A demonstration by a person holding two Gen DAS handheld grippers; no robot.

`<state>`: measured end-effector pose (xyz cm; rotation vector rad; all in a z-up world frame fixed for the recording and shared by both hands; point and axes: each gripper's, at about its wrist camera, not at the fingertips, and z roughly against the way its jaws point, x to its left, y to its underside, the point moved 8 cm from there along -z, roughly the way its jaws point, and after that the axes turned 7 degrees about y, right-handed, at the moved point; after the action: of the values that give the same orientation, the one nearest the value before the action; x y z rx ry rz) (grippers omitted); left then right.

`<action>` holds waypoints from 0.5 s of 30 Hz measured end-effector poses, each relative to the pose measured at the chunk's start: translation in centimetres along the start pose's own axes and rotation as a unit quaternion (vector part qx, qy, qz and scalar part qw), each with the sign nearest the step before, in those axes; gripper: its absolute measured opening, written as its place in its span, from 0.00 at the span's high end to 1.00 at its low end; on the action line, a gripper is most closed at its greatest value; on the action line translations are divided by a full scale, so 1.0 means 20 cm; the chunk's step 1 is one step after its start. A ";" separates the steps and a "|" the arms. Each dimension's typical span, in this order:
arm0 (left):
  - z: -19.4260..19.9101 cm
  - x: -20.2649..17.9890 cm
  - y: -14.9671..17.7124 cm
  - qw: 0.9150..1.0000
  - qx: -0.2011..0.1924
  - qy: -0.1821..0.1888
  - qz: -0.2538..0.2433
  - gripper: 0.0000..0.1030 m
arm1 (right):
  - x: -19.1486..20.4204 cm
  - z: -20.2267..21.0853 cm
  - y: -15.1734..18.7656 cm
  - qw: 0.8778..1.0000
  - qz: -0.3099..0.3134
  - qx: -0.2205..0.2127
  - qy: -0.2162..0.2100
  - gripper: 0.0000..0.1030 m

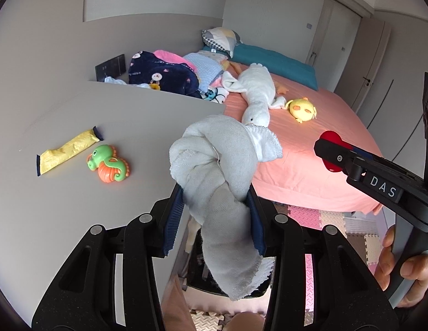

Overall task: Collect trash
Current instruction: 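Carry the white towel and red heart over the black bin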

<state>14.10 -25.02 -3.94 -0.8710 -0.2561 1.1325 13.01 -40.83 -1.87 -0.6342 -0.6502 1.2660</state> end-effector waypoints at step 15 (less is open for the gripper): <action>-0.13 -0.25 0.02 0.999 0.025 0.029 -0.035 0.59 | -0.31 0.04 0.01 0.999 -0.037 -0.003 0.032 0.53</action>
<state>13.23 -30.54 -4.71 -0.8433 -0.2068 1.0429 11.25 -46.77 -2.06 -0.6471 -0.6199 1.1710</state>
